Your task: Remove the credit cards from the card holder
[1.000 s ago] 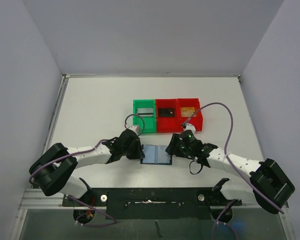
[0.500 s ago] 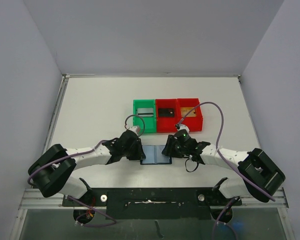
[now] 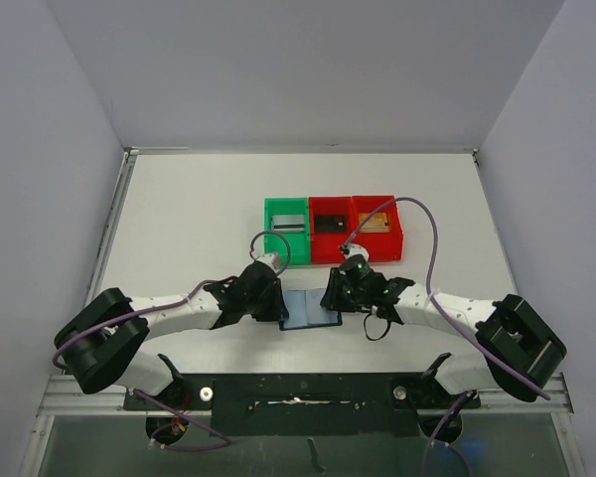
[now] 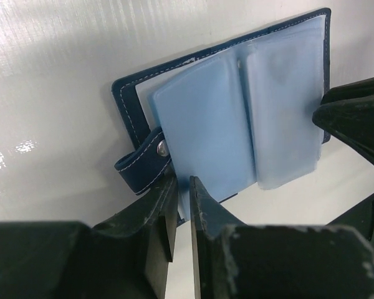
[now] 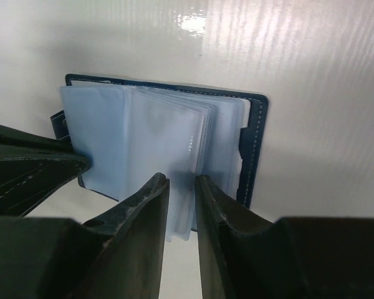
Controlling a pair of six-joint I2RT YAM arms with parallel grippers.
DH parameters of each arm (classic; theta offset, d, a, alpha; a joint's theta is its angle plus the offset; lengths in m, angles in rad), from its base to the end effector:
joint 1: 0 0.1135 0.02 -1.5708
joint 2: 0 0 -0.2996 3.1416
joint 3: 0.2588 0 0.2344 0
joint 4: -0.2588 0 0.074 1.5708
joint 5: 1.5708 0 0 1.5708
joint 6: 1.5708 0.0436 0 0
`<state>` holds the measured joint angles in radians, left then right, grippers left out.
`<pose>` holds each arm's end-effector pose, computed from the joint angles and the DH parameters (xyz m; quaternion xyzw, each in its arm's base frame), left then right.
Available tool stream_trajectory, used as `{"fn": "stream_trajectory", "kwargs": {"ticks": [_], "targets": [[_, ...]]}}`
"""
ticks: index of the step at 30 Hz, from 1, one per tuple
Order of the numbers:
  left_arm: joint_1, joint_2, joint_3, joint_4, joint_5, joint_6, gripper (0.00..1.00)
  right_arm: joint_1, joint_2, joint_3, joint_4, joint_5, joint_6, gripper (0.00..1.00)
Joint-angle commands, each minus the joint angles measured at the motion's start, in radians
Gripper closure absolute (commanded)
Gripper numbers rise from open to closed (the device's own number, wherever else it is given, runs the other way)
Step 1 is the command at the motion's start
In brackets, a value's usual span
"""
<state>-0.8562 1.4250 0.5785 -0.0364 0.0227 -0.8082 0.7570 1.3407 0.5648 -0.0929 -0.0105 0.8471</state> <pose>0.1606 -0.1866 0.1891 0.0264 0.9410 -0.2565 0.2191 0.1679 0.1592 0.1995 0.0405 0.9381 0.2506 0.2355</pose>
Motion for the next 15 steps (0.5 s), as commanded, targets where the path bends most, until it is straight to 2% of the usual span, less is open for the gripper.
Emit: {"fn": "stream_trajectory", "kwargs": {"ticks": [1,7,15], "targets": [[-0.021,-0.021,0.031,-0.026,-0.011,0.004,0.87,0.049,-0.007,0.097,-0.063,0.069,-0.033,0.75],[-0.026,-0.03,0.038,-0.046,-0.032,-0.002,0.86,0.063,0.004,0.122,-0.08,0.065,-0.036,0.74],[-0.027,-0.049,0.032,-0.061,-0.038,-0.004,0.86,0.064,0.002,0.149,-0.168,0.148,-0.021,0.71]]}}
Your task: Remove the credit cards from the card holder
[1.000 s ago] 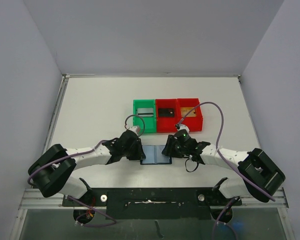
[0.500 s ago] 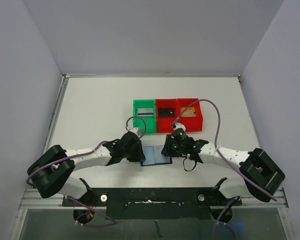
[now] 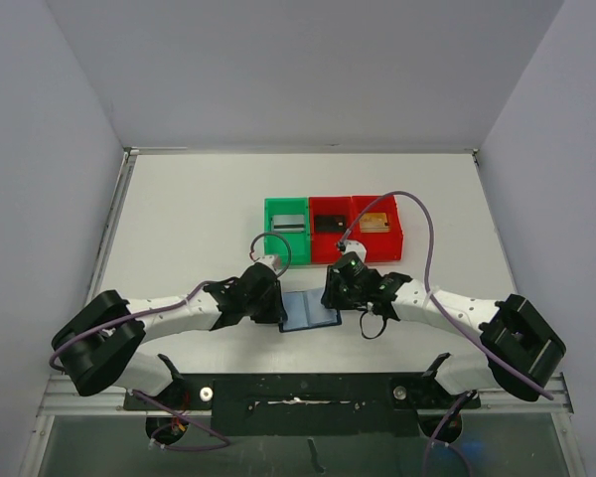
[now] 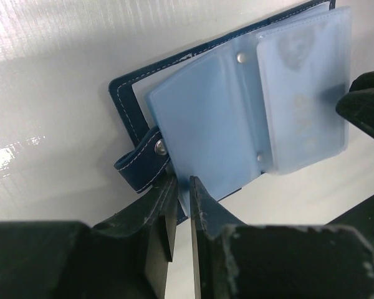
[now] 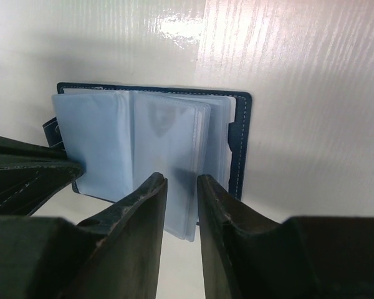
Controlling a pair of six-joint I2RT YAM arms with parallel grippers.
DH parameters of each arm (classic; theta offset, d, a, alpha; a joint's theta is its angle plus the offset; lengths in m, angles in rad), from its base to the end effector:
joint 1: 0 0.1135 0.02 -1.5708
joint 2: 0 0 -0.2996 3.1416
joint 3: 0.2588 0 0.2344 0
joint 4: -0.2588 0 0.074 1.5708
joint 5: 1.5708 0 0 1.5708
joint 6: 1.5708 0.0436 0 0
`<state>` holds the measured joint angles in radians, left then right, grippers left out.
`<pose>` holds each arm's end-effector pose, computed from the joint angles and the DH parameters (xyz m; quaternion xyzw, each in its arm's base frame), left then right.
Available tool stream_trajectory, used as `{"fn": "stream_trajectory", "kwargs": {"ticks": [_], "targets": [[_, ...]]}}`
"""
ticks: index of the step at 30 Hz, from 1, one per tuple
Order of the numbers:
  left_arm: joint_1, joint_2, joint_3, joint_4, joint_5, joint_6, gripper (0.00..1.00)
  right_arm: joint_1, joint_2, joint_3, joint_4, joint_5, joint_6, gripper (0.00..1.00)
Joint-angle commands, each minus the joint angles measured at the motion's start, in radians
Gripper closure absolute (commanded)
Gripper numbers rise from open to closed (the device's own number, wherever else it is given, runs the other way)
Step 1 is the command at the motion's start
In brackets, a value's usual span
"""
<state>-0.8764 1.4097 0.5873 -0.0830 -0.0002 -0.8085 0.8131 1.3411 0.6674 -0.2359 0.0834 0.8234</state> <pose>0.1553 -0.1865 0.1915 0.0321 0.9446 -0.2437 0.2175 0.1665 0.1707 0.2180 0.0184 0.9449 0.2098 0.2505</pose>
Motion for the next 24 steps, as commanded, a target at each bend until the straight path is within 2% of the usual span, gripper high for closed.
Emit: {"fn": "stream_trajectory", "kwargs": {"ticks": [1,8,12,17,21,24], "targets": [[-0.007,-0.034,0.021,-0.01,-0.014,-0.003,0.85,0.008,0.001,0.044,-0.021,0.05,0.002,0.71],[-0.009,-0.029,0.021,-0.007,-0.01,-0.003,0.85,0.008,-0.007,0.043,0.031,-0.023,-0.04,0.65],[-0.011,-0.033,0.027,-0.025,-0.023,-0.002,0.85,0.003,0.009,0.048,-0.007,0.029,-0.027,0.62],[-0.013,-0.061,0.022,-0.027,-0.028,-0.006,0.76,-0.003,0.042,0.029,0.026,0.004,-0.021,0.57],[-0.013,-0.073,0.023,-0.044,-0.034,-0.002,0.72,0.003,0.064,0.027,0.054,-0.02,-0.021,0.56],[-0.014,-0.067,0.015,-0.032,-0.023,-0.001,0.72,0.004,0.077,0.023,0.066,-0.021,-0.022,0.6]]}}
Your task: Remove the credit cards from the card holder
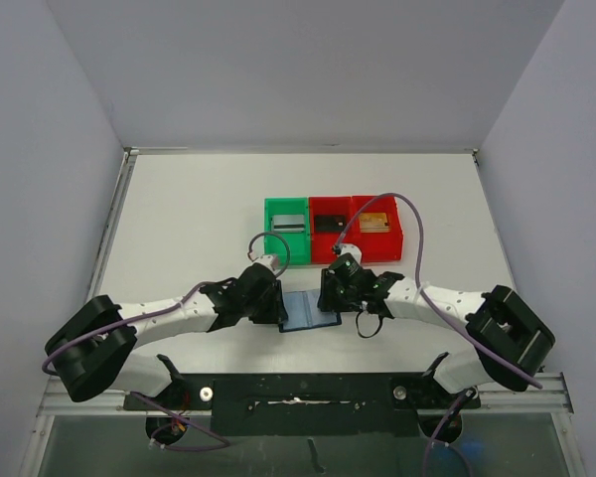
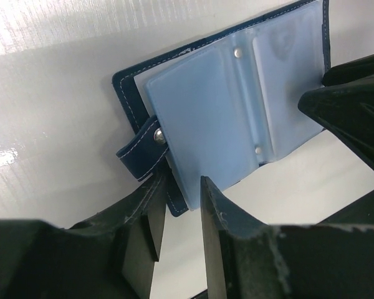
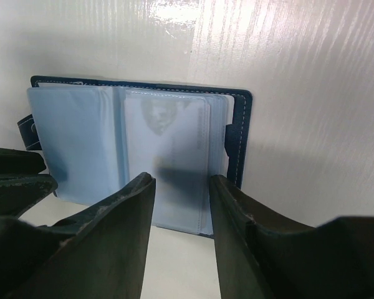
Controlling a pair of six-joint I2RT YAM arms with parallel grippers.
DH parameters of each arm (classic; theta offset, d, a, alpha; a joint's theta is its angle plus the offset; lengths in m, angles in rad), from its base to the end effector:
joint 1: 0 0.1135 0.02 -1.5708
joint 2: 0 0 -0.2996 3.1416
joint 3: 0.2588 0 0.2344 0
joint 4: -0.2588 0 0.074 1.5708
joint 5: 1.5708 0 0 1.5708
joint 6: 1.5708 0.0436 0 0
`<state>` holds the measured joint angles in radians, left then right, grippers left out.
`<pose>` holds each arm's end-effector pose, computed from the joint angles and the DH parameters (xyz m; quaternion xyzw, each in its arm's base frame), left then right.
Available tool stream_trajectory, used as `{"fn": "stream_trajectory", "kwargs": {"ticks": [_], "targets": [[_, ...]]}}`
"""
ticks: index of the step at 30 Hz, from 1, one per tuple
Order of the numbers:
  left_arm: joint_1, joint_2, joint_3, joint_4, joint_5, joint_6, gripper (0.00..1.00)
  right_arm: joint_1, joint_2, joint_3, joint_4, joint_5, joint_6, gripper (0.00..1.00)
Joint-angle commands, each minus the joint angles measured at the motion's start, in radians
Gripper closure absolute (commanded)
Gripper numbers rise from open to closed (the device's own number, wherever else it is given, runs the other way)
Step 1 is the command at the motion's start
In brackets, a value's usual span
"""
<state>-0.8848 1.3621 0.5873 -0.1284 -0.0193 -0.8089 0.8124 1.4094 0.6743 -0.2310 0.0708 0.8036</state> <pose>0.1493 -0.1810 0.1986 0.0327 0.9442 -0.2394 0.2238 0.1721 0.1772 0.2051 0.0063 0.9541 0.1918 0.2300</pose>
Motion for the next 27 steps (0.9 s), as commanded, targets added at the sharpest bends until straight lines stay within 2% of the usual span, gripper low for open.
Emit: {"fn": "stream_trajectory", "kwargs": {"ticks": [1,9,11,17,27], "targets": [[-0.007,-0.015,0.014,0.015,-0.002,0.002,0.73,0.003,0.013,0.016,0.062,-0.006,-0.002,0.61],[-0.016,0.034,0.003,0.029,0.004,0.003,0.85,0.005,0.037,0.024,0.063,-0.017,-0.004,0.65],[-0.021,0.042,0.006,0.026,0.001,0.004,0.88,0.007,0.037,0.033,0.061,-0.024,-0.008,0.69],[-0.026,0.039,0.009,0.027,-0.007,0.003,0.89,0.034,0.011,0.052,0.046,-0.012,-0.032,0.75],[-0.025,0.04,0.017,0.015,-0.015,0.004,0.9,0.037,0.003,0.065,0.052,-0.048,-0.049,0.74]]}}
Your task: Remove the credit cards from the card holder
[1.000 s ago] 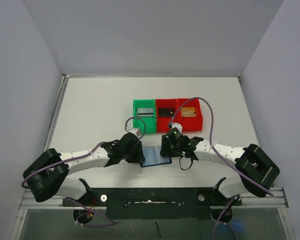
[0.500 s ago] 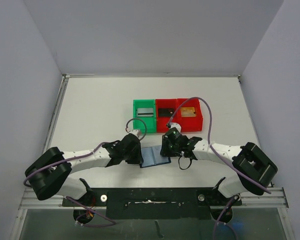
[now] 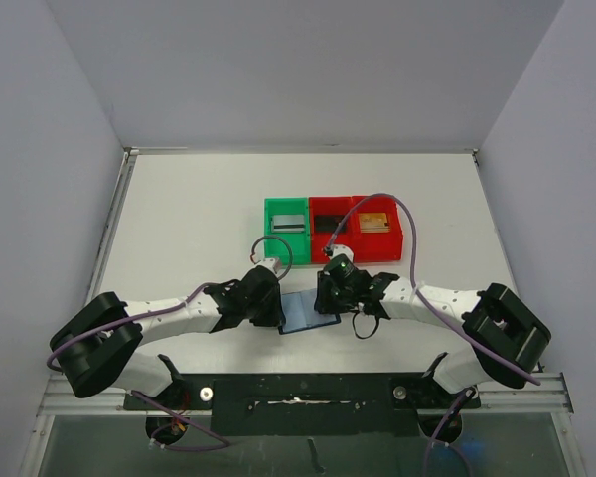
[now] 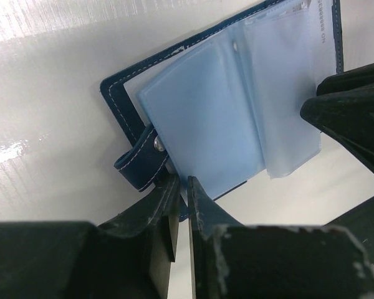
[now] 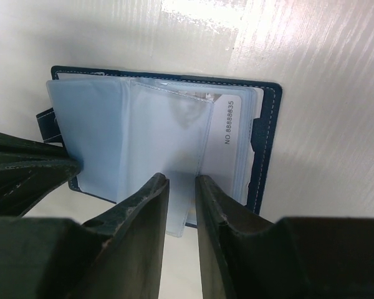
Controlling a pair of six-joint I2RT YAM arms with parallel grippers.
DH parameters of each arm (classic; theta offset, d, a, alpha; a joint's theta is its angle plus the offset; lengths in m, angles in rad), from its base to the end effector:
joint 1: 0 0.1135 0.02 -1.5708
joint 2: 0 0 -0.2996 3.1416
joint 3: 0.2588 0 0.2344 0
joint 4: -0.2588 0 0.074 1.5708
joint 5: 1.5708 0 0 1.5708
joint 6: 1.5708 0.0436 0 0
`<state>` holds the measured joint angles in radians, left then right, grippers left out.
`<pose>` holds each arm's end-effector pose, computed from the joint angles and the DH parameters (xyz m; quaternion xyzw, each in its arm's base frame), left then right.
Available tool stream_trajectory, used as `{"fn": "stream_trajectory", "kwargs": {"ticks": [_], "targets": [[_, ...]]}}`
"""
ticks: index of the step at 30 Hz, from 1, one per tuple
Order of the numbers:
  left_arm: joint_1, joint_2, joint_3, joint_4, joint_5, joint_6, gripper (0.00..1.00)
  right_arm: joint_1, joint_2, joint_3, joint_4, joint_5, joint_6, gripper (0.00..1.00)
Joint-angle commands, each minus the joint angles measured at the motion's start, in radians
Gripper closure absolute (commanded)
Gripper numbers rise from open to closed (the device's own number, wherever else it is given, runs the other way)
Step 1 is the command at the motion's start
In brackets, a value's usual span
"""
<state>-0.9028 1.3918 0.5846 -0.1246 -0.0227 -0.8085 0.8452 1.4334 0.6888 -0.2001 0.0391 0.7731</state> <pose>0.1475 -0.1853 0.1917 0.0412 0.9484 -0.2301 0.2141 0.1706 0.1897 0.2056 -0.0283 0.9508 0.2100 0.2260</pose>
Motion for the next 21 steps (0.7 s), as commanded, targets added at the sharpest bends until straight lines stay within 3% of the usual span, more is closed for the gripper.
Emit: {"fn": "stream_trajectory", "kwargs": {"ticks": [1,14,21], "targets": [[-0.007,0.009,0.02,0.014,-0.01,0.0,0.9,0.004,-0.017,0.051,0.032,-0.026,-0.018,0.74],[-0.008,-0.049,-0.001,0.002,-0.047,-0.026,0.89,-0.003,0.052,0.082,0.314,-0.258,0.056,0.69],[-0.007,-0.182,-0.052,-0.05,-0.144,-0.086,0.8,-0.001,0.103,0.089,0.423,-0.388,0.084,0.67]]}}
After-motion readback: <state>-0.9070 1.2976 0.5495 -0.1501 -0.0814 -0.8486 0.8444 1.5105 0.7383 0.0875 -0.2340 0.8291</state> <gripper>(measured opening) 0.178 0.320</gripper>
